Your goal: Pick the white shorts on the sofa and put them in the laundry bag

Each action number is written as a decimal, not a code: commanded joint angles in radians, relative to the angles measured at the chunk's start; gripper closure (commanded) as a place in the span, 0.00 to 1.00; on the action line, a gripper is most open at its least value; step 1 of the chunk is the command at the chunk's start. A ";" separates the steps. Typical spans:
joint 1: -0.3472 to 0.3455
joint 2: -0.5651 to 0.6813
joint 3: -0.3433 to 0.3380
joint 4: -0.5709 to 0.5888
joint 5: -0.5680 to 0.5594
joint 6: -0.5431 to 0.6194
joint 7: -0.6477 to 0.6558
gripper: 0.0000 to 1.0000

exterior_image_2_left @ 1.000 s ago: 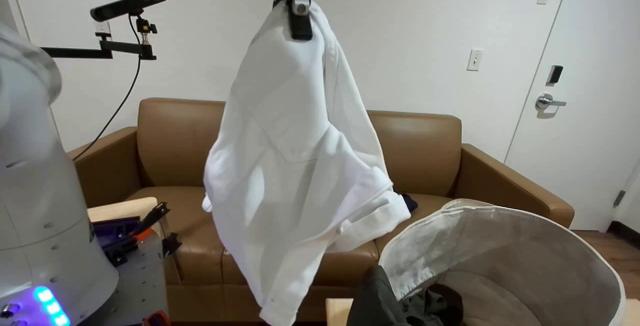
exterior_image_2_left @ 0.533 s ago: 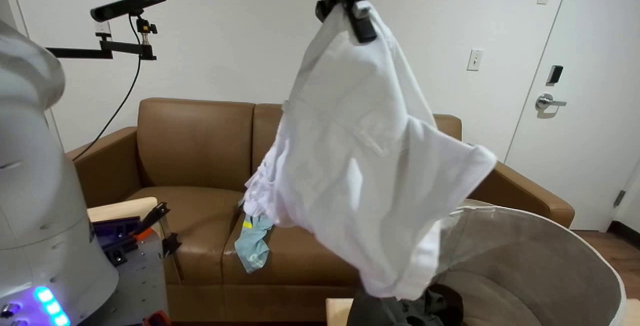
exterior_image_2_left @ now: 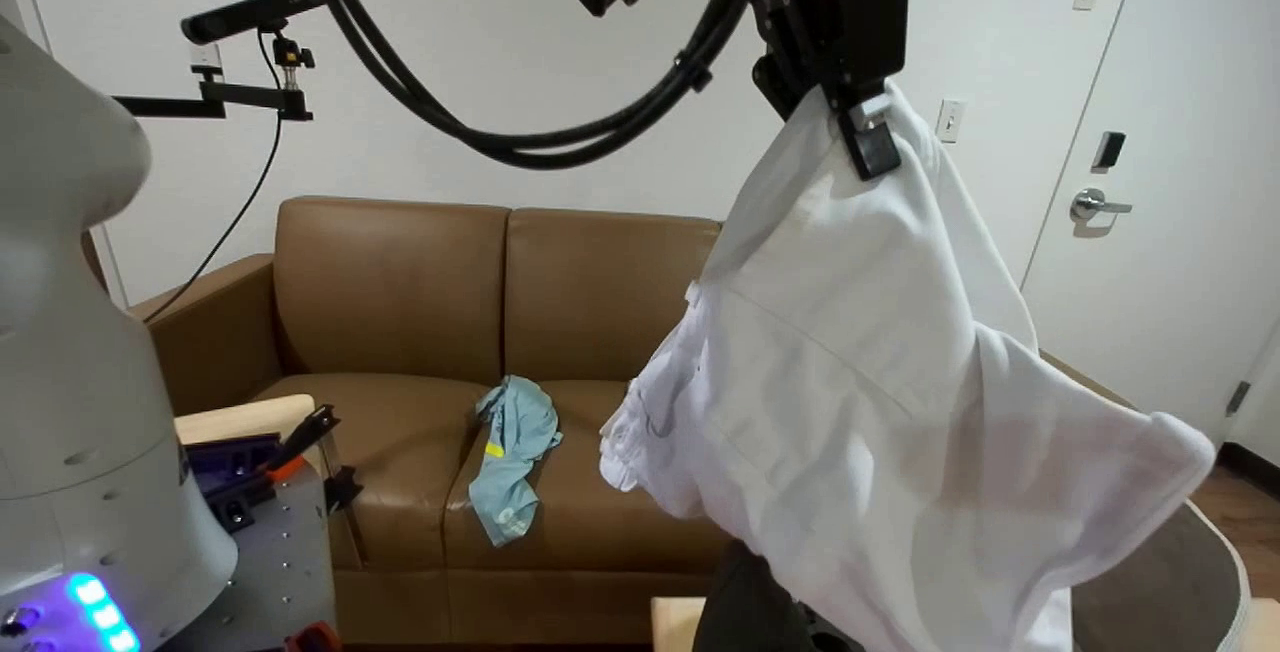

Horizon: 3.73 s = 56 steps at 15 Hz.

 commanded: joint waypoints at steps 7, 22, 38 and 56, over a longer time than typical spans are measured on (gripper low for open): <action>-0.113 0.114 0.072 0.046 -0.024 0.243 0.022 0.98; -0.297 0.297 0.152 0.099 -0.560 0.457 0.482 0.98; -0.189 0.281 0.082 -0.005 -0.717 0.412 0.702 0.97; -0.739 1.003 0.661 0.026 -0.440 1.028 0.490 0.98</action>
